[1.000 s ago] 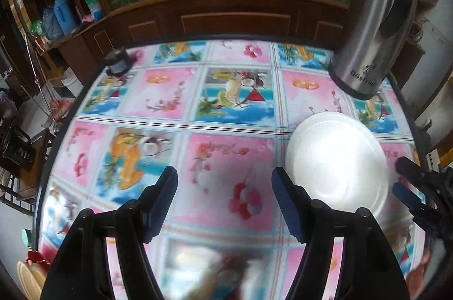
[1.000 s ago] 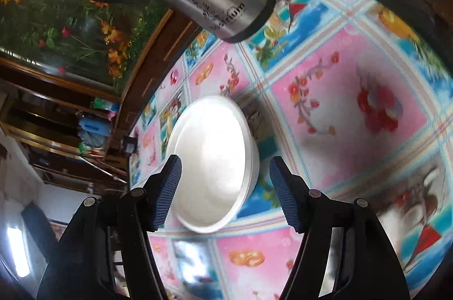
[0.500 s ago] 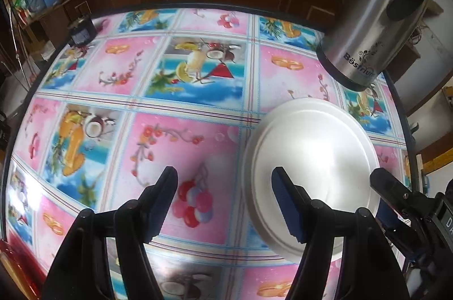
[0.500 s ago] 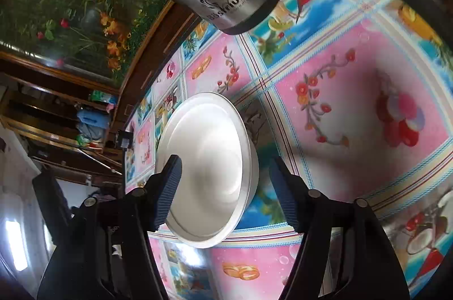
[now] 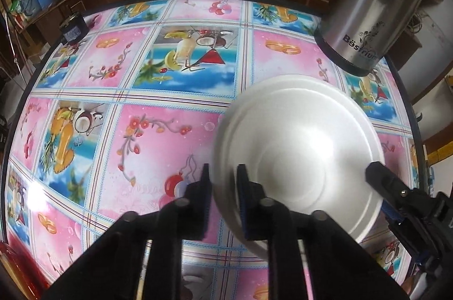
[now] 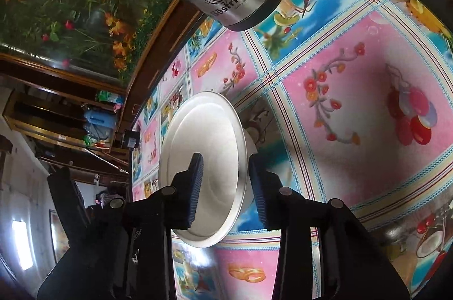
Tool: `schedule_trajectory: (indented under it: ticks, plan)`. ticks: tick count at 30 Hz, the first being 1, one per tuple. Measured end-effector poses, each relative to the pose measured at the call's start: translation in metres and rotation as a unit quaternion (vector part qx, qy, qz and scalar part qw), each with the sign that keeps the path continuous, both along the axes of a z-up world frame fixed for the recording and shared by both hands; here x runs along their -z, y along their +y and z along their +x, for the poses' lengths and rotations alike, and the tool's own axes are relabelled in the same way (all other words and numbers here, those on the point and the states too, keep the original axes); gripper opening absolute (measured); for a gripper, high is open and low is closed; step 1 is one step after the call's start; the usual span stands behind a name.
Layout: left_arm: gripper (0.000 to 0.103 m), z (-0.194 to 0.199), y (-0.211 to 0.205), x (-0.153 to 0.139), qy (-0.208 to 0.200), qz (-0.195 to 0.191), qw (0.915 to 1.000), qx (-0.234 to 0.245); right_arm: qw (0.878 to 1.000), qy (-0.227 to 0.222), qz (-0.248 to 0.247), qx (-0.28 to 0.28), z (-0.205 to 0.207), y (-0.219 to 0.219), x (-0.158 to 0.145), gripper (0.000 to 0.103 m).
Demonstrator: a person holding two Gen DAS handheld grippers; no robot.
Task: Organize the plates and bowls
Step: 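Close the left gripper on the white bowl rim and lift it, then carry the white bowl in the left gripper over the red plate stack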
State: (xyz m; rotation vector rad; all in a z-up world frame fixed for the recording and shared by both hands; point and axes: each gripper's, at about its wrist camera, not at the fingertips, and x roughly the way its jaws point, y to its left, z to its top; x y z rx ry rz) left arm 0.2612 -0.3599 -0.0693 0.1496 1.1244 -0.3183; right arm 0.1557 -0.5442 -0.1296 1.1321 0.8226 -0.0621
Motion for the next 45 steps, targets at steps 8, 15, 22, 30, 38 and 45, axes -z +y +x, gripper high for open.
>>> schedule_trajectory:
  ticks: [8,15,22,30,38,45]
  plan:
    - [0.012,-0.003,0.003,-0.003,-0.004,-0.004,1.0000,0.008,1.000,0.022,-0.012,-0.003,0.004,0.001,0.007,0.010]
    - [0.012,-0.007,0.016,-0.009,-0.002,-0.012,0.9999,0.007,0.999,0.034,-0.030,-0.012,0.006,0.011,0.003,0.007]
    - [0.012,-0.019,0.045,-0.025,-0.008,-0.034,0.9994,0.003,0.999,0.024,-0.027,-0.028,-0.001,0.029,-0.013,0.007]
    - [0.012,-0.056,0.078,-0.041,-0.037,-0.035,0.9987,0.005,0.999,0.001,-0.031,-0.038,-0.036,0.060,-0.033,0.008]
    - [0.012,-0.104,0.125,-0.050,-0.074,-0.041,0.9964,0.001,0.998,-0.022,-0.040,-0.050,-0.080,0.101,-0.052,0.008]
    - [0.012,-0.145,0.172,-0.063,-0.110,-0.057,0.9922,-0.012,0.995,-0.039,-0.059,-0.069,-0.112,0.141,-0.072,0.008]
